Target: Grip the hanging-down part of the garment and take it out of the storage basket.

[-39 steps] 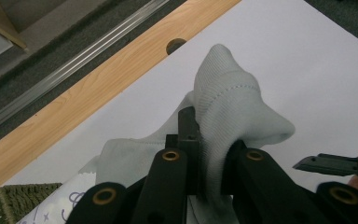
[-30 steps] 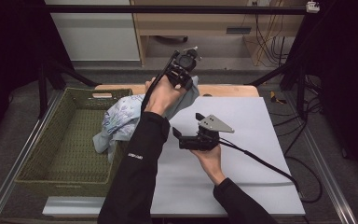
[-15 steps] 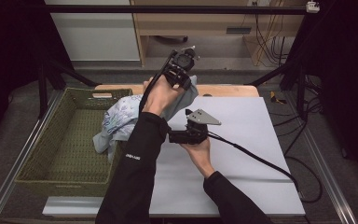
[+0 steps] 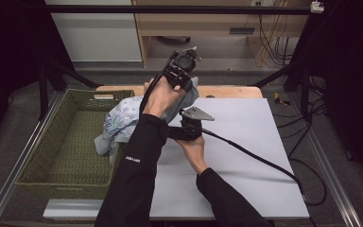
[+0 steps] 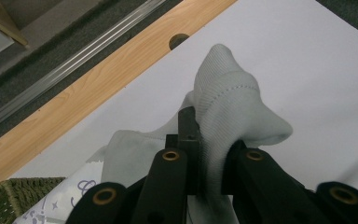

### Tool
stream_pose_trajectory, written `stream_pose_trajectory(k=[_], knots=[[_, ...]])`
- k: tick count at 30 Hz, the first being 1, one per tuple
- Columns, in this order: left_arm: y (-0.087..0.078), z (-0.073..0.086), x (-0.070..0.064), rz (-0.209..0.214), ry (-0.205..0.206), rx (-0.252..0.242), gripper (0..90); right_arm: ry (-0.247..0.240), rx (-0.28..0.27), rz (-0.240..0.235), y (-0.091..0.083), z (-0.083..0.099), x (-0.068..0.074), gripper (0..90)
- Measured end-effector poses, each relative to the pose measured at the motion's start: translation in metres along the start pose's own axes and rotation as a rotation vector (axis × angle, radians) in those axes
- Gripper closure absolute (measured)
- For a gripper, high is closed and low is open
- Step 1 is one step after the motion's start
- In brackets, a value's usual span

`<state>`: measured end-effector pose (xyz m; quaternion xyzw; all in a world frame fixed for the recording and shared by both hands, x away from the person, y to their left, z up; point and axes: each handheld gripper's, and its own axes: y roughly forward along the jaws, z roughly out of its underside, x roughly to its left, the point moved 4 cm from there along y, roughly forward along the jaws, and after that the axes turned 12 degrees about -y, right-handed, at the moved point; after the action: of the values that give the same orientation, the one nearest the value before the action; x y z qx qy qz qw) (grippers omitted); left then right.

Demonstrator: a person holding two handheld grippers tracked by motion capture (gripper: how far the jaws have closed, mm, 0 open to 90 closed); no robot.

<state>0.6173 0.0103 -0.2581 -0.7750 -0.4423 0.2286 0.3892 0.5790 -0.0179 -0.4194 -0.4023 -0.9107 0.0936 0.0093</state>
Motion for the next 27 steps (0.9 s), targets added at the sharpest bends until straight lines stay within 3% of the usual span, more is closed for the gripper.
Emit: stream_pose_trajectory(k=[3,13,14,15,18,22,27], knots=[[-0.001,0.001,0.001,-0.001,0.003,0.001,84.0,-0.004,0.002,-0.023,0.001,0.002,0.000,24.1],[-0.003,0.002,0.003,-0.003,0.000,0.002,84.0,0.012,0.025,-0.034,0.003,0.003,-0.002,63.4],[-0.003,0.002,0.003,-0.003,0.000,0.002,84.0,0.012,0.025,-0.034,0.003,0.003,-0.002,63.4],[-0.002,0.002,0.003,-0.005,0.008,0.010,84.0,0.008,0.028,-0.037,0.002,0.002,-0.002,73.3],[-0.001,0.002,0.001,-0.005,0.003,0.005,84.0,0.005,0.031,-0.044,0.000,0.001,-0.002,84.4],[0.000,0.001,0.002,-0.009,0.010,0.013,84.0,-0.012,0.073,-0.054,-0.003,0.001,-0.002,86.8],[-0.003,0.001,0.002,-0.006,0.006,-0.001,84.0,-0.029,0.058,-0.049,-0.011,-0.004,-0.003,87.4]])
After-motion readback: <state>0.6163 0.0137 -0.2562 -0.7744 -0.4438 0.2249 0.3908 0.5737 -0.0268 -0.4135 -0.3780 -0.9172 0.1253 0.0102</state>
